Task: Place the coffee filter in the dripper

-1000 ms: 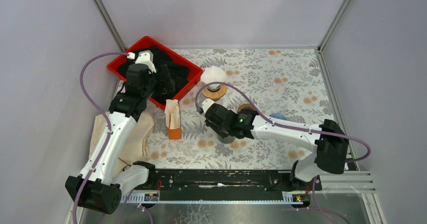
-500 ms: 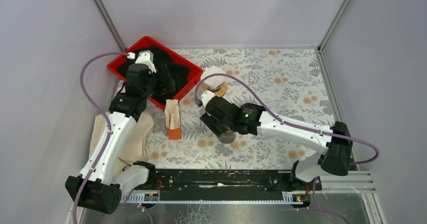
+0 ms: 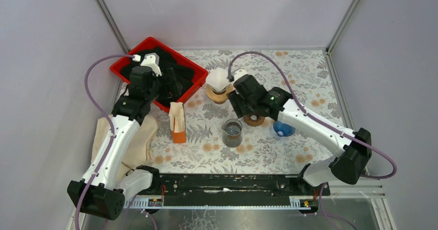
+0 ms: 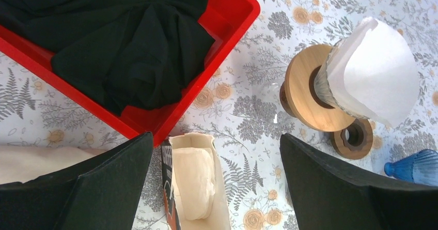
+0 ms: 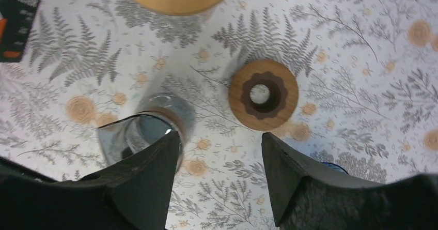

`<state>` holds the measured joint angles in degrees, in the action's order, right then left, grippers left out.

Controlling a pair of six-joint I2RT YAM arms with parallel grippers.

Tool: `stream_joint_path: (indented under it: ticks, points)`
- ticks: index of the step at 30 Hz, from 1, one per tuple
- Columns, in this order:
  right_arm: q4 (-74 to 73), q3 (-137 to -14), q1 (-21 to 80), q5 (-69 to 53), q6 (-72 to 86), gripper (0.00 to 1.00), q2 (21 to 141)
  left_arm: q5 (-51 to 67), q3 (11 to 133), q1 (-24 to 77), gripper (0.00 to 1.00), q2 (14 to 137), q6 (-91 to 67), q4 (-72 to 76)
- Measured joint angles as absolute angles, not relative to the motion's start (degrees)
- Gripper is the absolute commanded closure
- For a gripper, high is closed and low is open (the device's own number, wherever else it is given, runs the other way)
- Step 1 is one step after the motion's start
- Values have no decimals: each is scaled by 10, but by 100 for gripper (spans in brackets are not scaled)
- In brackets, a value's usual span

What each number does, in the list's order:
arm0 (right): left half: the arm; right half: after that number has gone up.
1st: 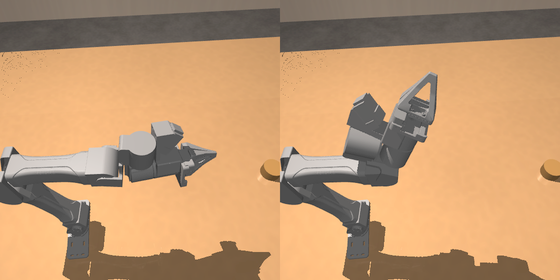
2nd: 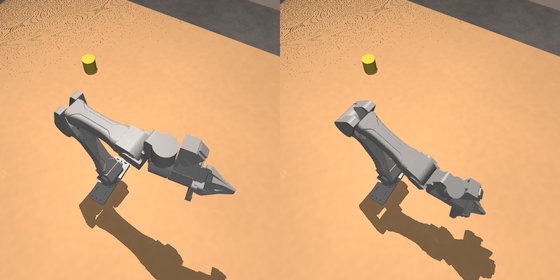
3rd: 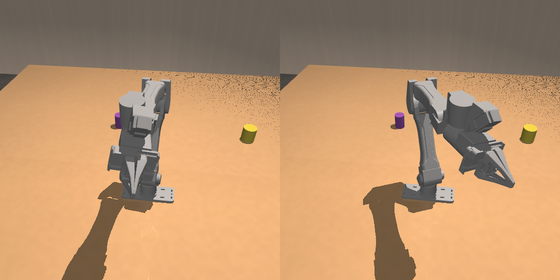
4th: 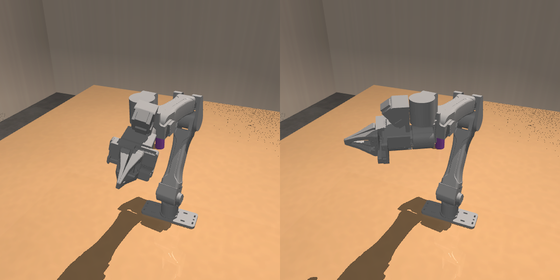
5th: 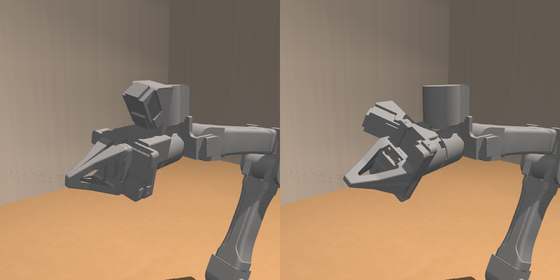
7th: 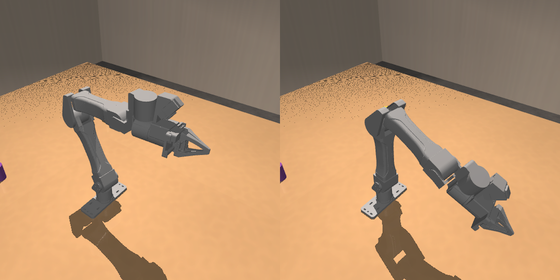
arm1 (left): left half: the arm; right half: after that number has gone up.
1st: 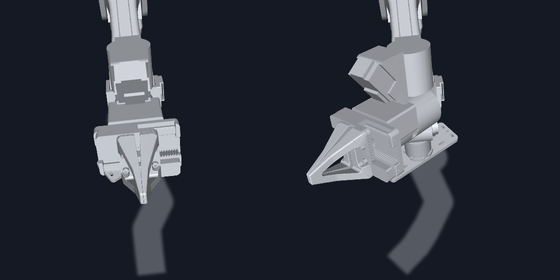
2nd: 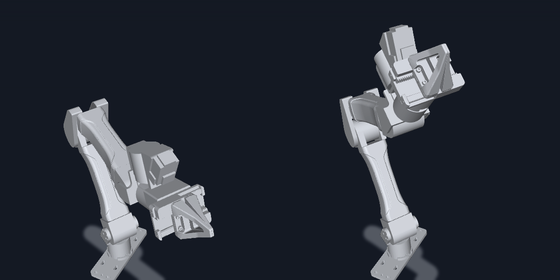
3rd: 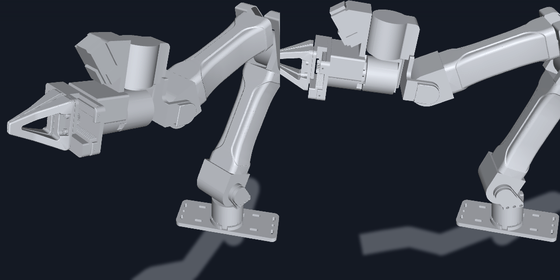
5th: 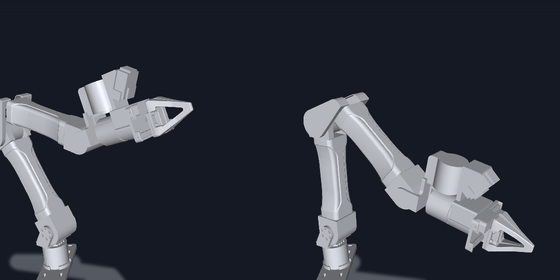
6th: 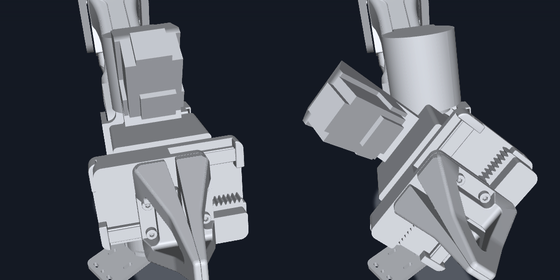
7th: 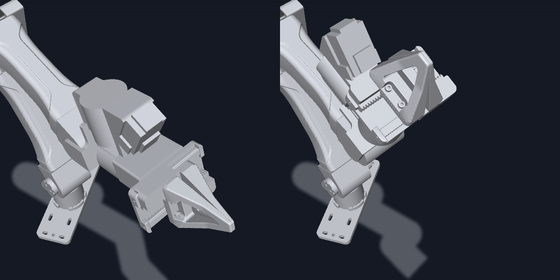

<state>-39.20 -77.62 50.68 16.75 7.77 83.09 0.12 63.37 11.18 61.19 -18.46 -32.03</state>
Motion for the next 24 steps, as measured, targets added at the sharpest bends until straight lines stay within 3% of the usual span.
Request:
stream_joint_path:
  ticks: [14, 24]
  points:
    - [-364, -694, 311, 103, 94, 32, 842, 45, 590, 112, 0, 601, -185, -320]
    - [-317, -668, 249, 65, 106, 32, 908, 46, 583, 112, 0, 597, -184, -319]
